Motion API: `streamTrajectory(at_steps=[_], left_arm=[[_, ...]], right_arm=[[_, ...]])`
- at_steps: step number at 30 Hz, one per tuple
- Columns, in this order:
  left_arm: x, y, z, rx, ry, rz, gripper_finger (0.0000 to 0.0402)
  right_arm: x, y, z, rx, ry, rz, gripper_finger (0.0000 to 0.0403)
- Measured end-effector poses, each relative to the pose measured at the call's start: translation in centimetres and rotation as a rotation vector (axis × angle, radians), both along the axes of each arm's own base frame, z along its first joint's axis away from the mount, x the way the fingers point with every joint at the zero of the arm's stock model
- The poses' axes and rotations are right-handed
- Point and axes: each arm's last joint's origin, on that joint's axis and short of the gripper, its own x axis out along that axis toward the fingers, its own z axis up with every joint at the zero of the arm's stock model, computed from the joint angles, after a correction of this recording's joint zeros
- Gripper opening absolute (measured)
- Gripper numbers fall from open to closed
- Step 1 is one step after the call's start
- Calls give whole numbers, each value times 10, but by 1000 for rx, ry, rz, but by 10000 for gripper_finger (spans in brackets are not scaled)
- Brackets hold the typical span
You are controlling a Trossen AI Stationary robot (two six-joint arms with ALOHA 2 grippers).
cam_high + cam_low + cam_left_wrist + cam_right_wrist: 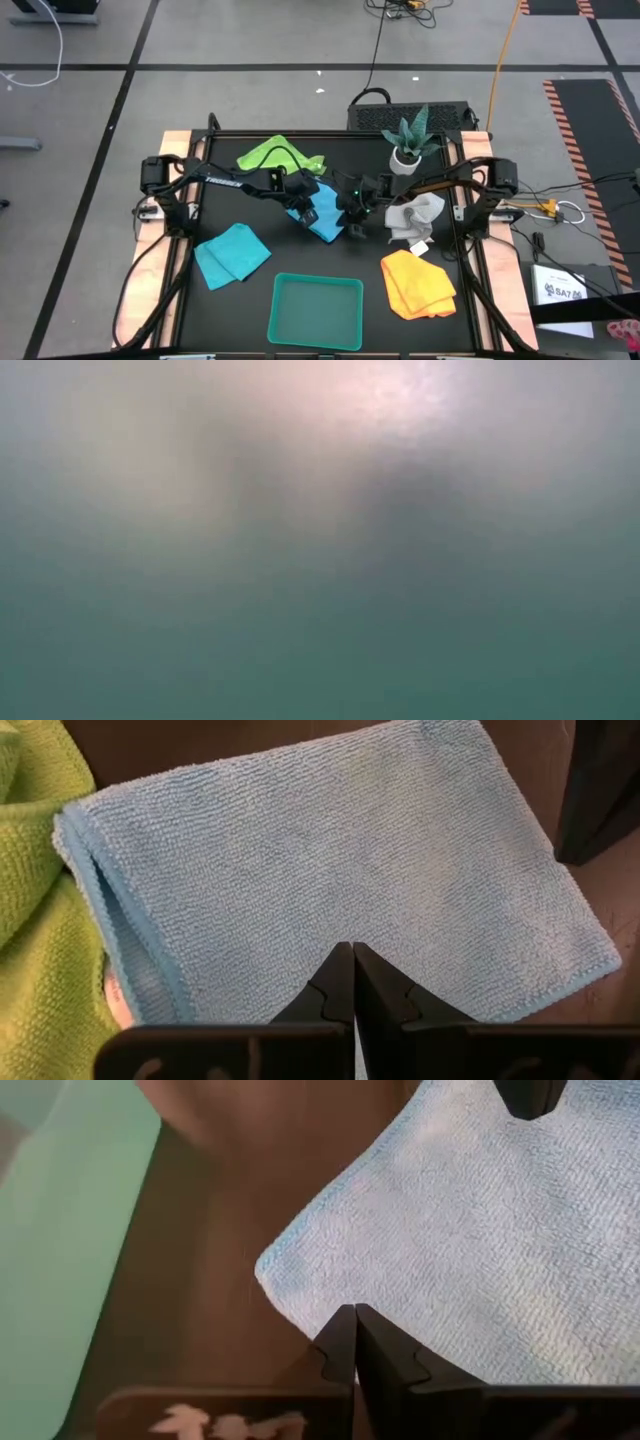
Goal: Fold microfiber towels
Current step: Fold the right blue microfiber cloth
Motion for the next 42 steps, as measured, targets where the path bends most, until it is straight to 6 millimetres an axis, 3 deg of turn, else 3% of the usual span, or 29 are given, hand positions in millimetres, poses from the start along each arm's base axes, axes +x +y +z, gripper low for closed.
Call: streamTrajectory(at_steps=[10, 25, 30, 37, 42], left_arm=[[-2, 0, -1, -10, 22, 9, 2], [-3, -1, -2, -24, 41, 25, 3], [-2, -2, -2, -30, 28, 15, 3], [8, -14, 4, -1, -79, -99, 2], [16, -23, 10, 50, -167, -161, 1]], right_arm=[[1, 1, -30, 26, 105, 11, 0], [-25, 11, -38, 203, 361, 140, 0], [-36, 12, -21, 146, 376, 168, 0], [-46, 9, 38, -33, 187, 90, 0], [-50, 7, 52, -99, 153, 20, 0]])
